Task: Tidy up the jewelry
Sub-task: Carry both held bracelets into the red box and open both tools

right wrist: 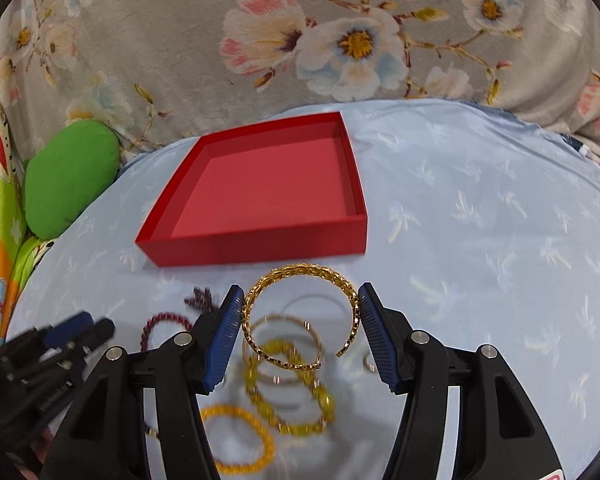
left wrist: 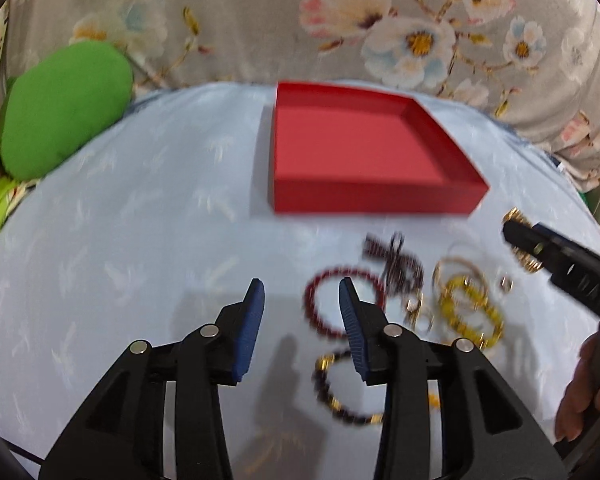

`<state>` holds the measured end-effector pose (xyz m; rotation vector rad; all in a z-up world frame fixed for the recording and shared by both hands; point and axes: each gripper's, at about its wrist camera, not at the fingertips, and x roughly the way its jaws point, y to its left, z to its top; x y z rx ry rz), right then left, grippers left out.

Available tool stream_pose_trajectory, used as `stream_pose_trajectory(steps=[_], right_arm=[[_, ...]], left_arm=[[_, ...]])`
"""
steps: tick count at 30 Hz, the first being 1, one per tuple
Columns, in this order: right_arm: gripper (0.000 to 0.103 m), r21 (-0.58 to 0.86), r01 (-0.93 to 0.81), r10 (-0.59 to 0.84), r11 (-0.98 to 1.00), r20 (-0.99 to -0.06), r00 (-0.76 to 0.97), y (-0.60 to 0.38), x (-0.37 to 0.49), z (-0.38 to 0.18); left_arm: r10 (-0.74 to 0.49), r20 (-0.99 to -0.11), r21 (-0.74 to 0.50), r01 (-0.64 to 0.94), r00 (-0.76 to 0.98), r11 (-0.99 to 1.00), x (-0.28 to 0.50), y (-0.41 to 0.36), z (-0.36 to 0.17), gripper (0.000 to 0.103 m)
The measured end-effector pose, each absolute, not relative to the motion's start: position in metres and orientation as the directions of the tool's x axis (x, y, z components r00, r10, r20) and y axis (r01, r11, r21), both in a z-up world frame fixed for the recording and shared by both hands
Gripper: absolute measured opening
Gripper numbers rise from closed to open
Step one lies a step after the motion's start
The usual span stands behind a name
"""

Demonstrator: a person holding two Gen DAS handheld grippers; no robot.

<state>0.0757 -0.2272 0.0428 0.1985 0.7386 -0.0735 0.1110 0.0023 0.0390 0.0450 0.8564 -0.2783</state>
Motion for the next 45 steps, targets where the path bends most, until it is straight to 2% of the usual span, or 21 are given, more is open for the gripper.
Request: stream_pose_trajectory(steps=[10,12,14,23,30,35,41,45], right_arm=[[0.057,0.151,0.147,-0.007,0.977,-0.674,0.738,-0.224,0.058,0.041],[0.057,0.152,0.148,-0.007,0.977,-0.674,0.739,-0.224,0.058,0.042],[0.057,0.154,0.147,-0.004,0.977,-0.675,0.738,-0.224,0.058,0.042],[0.057,0.139,0.133,-0.006,0.981,-0.669,0.743,-0.22,0.065,0.048],[0.057,0.124,0.087,0.014,0.989,-0.645,0.764,-0.217,0.105,0.072],[0.057,0.112,0.069,0.019,0.991,-0.641,0.768,-0.221,0.15,0.082],[0.057,0.114,0.06,0.032,0.992,-0.668,0.743,-0.224,0.204,0.072],[0.057,0.103,0.054,0.033,0.993,-0.692,0.721,-0.22,0.229,0.056]], left_arm=[[-0.226,-0.804,-0.072,0.287,0.551,0.955,0.096,-0.011,0.003,0.035],[-0.227,-0.801,-0.063,0.298,0.554,0.952,0.094,-0.014,0.003,0.026],[-0.237,-0.8,-0.071,0.306,0.551,0.949,0.093,-0.014,0.002,0.008],[-0.293,-0.771,-0.128,0.313,0.565,0.941,0.095,-0.007,0.032,0.008],[-0.35,-0.666,-0.143,0.348,0.659,0.926,0.137,-0.019,0.106,0.007],[-0.368,-0.609,-0.157,0.349,0.702,0.924,0.186,-0.033,0.138,0.008],[-0.393,-0.617,-0.189,0.356,0.682,0.915,0.241,-0.051,0.132,0.008],[-0.383,-0.649,-0.181,0.355,0.658,0.917,0.269,-0.064,0.109,0.008]])
